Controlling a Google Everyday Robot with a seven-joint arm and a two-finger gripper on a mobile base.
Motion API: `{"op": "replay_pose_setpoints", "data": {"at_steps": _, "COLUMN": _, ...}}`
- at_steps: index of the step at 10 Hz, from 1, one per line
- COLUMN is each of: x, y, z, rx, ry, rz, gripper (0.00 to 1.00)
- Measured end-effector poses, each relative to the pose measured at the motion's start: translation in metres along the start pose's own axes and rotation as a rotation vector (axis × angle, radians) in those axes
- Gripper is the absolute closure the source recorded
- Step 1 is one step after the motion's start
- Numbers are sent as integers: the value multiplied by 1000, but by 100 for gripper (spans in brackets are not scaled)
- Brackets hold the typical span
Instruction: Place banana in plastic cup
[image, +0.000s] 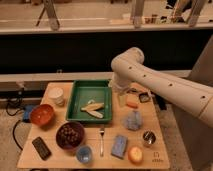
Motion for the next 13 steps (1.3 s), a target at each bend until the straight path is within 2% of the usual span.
{"op": "replay_pose_setpoints", "data": {"at_steps": 5, "x": -22, "y": -25, "z": 13, "rx": 11, "ry": -13, "rz": -53, "gripper": 20}}
{"op": "replay_pose_setpoints", "data": {"at_steps": 7, "x": -24, "y": -41, "z": 21, "rx": 15, "ry": -13, "rz": -72, "gripper": 20}}
{"op": "replay_pose_setpoints", "data": {"at_steps": 9, "x": -29, "y": -44, "z": 26, "rx": 15, "ry": -20, "rz": -85, "gripper": 20}}
{"op": "replay_pose_setpoints", "data": {"at_steps": 11, "x": -41, "y": -59, "z": 41, "rx": 31, "ry": -28, "rz": -101, "gripper": 20}}
{"op": "replay_pose_setpoints", "data": {"at_steps": 13, "x": -39, "y": -64, "z": 47, "rx": 32, "ry": -26, "rz": -98, "gripper": 20}}
